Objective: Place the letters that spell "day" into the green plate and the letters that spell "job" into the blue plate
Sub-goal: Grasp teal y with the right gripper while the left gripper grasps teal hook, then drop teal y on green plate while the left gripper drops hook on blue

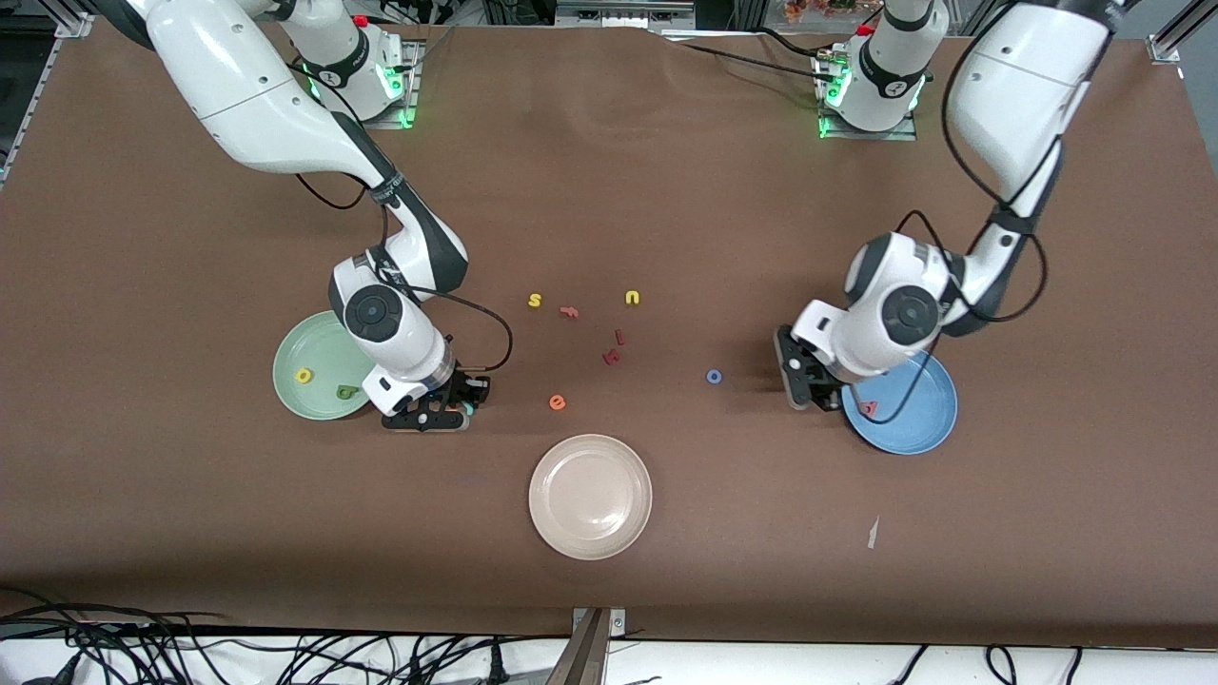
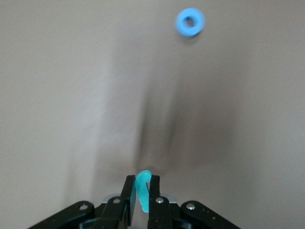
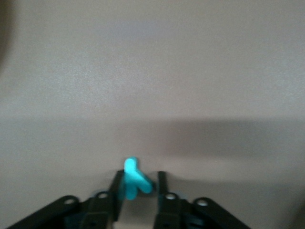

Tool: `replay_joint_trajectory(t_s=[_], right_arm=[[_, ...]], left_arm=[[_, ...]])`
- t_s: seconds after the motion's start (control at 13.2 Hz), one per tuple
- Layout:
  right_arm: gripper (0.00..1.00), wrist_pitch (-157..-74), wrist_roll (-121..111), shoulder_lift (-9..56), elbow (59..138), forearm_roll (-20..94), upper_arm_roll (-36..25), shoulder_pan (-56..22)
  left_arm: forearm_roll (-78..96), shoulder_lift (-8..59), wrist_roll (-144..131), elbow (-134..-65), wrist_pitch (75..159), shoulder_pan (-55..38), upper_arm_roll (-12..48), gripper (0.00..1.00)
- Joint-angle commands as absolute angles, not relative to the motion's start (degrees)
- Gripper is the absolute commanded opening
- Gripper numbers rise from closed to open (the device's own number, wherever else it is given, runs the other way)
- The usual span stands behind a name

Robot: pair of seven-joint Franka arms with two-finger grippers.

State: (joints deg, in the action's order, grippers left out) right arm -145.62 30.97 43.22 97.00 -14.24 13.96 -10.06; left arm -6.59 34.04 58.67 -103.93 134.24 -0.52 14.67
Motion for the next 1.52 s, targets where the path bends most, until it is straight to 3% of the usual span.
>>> replay_joint_trajectory(t_s=[0.0, 0.08, 0.45, 0.53, 0.61, 0.83, 0.91, 0.99, 1.06, 1.44], right_arm=[[0.11, -145.90, 31.99, 44.65, 95.62, -15.29, 13.54, -10.81], [0.03, -145.90, 31.91, 44.56, 95.62, -15.38, 13.54, -10.81], [0.03, -142.50, 27.10, 39.57, 97.72, -16.79, 13.62, -6.96], [0.03, -140.82, 23.59, 37.38, 99.13, -16.70, 13.71, -5.55], [0.03, -140.02, 21.03, 34.92, 101.32, -16.70, 13.62, -4.32], [0.07, -137.74, 12.07, 25.44, 110.27, -16.35, 13.71, 0.78], [0.27, -136.68, 10.39, 22.09, 113.61, -16.26, 13.71, 1.92], [0.54, -136.58, 9.68, 18.58, 117.21, -16.17, 13.71, 2.89], [1.00, -136.67, 9.76, 16.54, 119.51, -15.82, 13.71, 3.51], [1.00, -136.41, 9.76, 13.98, 120.85, -15.82, 13.71, 3.95]], left_arm=[[-7.03, 33.66, 56.87, -95.29, 123.16, 2.97, 14.94, 0.00], [-7.21, 33.75, 56.78, -94.49, 122.61, 4.21, 14.77, 0.00], [-7.56, 37.25, 56.95, -94.05, 123.22, 9.84, 14.06, 0.02], [-7.30, 38.40, 56.69, -92.48, 123.22, 10.28, 13.98, 0.55], [-6.86, 38.93, 56.69, -91.50, 123.05, 10.81, 14.06, 1.00], [-3.08, 38.85, 46.98, -90.62, 121.30, 9.94, 14.41, 1.00], [-2.64, 38.67, 40.58, -90.70, 120.94, 8.97, 14.59, 1.00], [0.15, 38.50, 30.60, -90.70, 119.55, 8.36, 14.85, 1.00], [2.61, 38.32, 23.19, -90.70, 119.01, 7.74, 15.55, 1.00], [2.64, 38.58, -6.98, -90.62, 119.61, -4.45, 15.82, 1.00]])
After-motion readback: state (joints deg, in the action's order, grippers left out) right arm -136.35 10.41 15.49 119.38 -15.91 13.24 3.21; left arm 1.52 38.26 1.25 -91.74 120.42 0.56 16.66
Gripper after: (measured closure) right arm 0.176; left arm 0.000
